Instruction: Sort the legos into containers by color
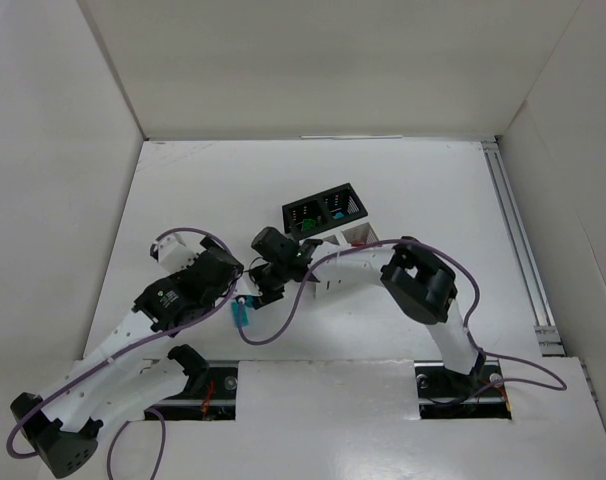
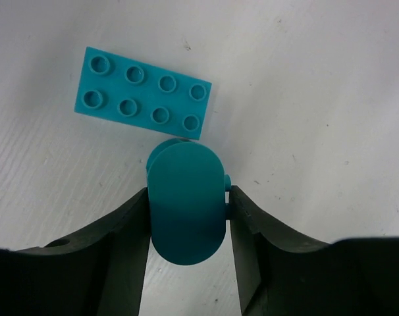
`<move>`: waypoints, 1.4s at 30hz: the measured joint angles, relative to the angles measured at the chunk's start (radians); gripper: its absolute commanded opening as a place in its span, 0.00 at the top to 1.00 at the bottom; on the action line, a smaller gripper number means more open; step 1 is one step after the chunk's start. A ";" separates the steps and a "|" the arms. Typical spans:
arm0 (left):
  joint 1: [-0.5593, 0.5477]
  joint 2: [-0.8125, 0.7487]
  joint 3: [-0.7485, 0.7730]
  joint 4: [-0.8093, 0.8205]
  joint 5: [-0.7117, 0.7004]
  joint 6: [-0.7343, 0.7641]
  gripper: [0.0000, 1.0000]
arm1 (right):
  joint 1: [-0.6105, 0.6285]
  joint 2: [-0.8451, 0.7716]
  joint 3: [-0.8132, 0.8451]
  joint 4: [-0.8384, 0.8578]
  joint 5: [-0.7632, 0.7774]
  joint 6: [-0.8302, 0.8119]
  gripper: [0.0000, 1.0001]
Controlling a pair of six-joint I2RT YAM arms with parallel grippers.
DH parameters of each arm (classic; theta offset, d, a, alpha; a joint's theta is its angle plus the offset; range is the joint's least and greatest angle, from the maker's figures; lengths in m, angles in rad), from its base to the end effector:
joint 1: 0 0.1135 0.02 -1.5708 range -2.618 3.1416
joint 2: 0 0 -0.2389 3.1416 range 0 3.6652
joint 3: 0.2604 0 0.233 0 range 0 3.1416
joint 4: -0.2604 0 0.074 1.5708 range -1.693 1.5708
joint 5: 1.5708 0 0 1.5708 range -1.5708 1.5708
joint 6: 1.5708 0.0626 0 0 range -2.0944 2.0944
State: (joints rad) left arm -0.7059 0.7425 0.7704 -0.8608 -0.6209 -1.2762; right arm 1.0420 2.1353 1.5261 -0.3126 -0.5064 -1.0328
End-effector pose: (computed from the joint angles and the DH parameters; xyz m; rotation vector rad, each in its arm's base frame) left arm 0.1388 -0.0705 0.2489 -0.8885 2.0524 -0.3279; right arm 0.1981 0.3992 0.1331 -2.1969 1.0520 0.6316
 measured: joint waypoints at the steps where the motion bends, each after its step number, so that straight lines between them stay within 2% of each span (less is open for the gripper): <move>1: 0.000 0.000 0.000 -0.001 -0.002 -0.001 0.00 | 0.000 -0.003 -0.005 0.003 0.000 0.002 0.66; 6: 0.001 0.000 0.003 -0.005 -0.006 -0.005 0.00 | 0.000 -0.079 -0.079 0.005 0.018 0.037 0.73; 12: 0.005 -0.009 0.029 0.061 -0.007 0.000 0.00 | -0.045 -0.274 -0.152 -0.022 0.086 0.104 0.75; 17: 0.006 -0.011 0.036 0.087 0.007 0.047 0.00 | -0.216 -0.459 -0.176 0.041 0.055 0.203 0.75; 21: 0.007 0.031 0.036 0.090 0.018 0.072 0.00 | -0.363 -0.587 -0.180 0.105 0.132 0.275 0.75; 26: 0.007 0.109 0.035 0.112 0.034 0.093 0.00 | -0.474 -0.619 -0.185 0.117 0.235 0.355 0.72; 31: 0.007 0.150 0.002 0.163 0.075 0.109 0.00 | -0.505 -0.560 -0.192 0.111 0.312 0.393 0.71; 37: 0.008 0.161 -0.094 0.204 0.156 0.103 0.00 | -0.503 -0.486 -0.193 0.088 0.400 0.436 0.52; 39: 0.008 0.163 -0.126 0.209 0.184 0.091 0.00 | -0.502 -0.484 -0.193 0.084 0.423 0.446 0.40; 40: 0.008 0.166 -0.139 0.211 0.197 0.085 0.00 | -0.500 -0.484 -0.193 0.085 0.435 0.451 0.31; 42: 0.008 0.172 -0.163 0.217 0.221 0.076 0.00 | -0.493 -0.484 -0.193 0.086 0.454 0.456 0.24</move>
State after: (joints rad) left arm -0.6983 0.9142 0.6079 -0.6434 -0.4000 -1.1999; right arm 0.5488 1.6516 1.3331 -0.2268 -0.0528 -0.5766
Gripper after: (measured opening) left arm 0.997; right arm 0.703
